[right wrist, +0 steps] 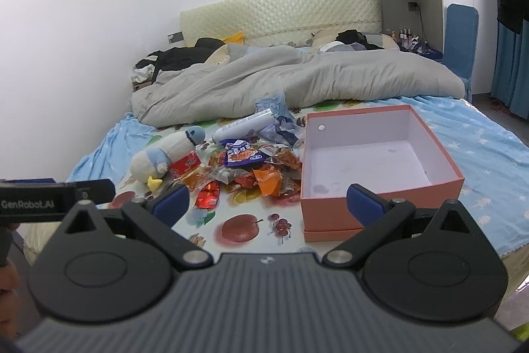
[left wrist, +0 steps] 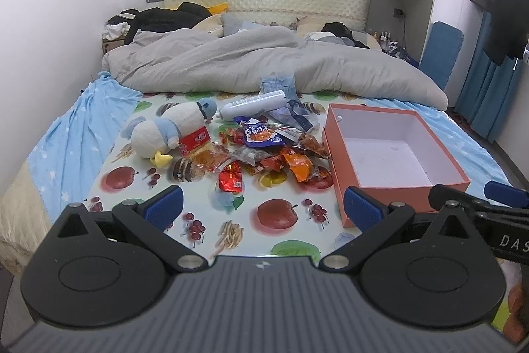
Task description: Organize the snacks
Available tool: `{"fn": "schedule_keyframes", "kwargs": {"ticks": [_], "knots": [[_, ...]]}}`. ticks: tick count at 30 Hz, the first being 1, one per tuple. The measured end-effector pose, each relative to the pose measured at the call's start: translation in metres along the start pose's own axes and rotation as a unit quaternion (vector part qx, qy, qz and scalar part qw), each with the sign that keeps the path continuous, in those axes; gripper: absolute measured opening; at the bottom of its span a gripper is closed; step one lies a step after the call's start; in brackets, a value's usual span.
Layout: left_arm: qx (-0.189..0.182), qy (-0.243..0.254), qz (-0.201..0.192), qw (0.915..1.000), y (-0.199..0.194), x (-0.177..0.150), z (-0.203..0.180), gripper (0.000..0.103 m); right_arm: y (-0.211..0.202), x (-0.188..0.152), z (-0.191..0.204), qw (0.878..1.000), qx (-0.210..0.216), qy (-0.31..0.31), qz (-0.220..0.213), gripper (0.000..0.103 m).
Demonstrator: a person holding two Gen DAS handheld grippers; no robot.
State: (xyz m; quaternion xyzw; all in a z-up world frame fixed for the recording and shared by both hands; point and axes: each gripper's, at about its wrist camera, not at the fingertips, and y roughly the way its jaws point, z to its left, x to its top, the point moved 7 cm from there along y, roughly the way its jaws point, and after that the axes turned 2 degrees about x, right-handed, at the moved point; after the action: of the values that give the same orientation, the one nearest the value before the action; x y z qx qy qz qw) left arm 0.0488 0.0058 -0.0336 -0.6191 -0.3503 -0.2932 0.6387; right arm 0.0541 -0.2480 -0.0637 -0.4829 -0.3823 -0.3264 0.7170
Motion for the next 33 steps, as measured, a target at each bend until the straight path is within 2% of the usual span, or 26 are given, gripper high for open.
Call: {"fn": "schedule_keyframes", "kwargs": {"ticks": [33], "knots": [[-0.012, -0.001, 0.018, 0.9998, 0.015, -0.012, -0.005, 0.103, 0.008, -0.009, -0.008, 1.0, -0.005, 0.011, 0.015, 0.103]]}}
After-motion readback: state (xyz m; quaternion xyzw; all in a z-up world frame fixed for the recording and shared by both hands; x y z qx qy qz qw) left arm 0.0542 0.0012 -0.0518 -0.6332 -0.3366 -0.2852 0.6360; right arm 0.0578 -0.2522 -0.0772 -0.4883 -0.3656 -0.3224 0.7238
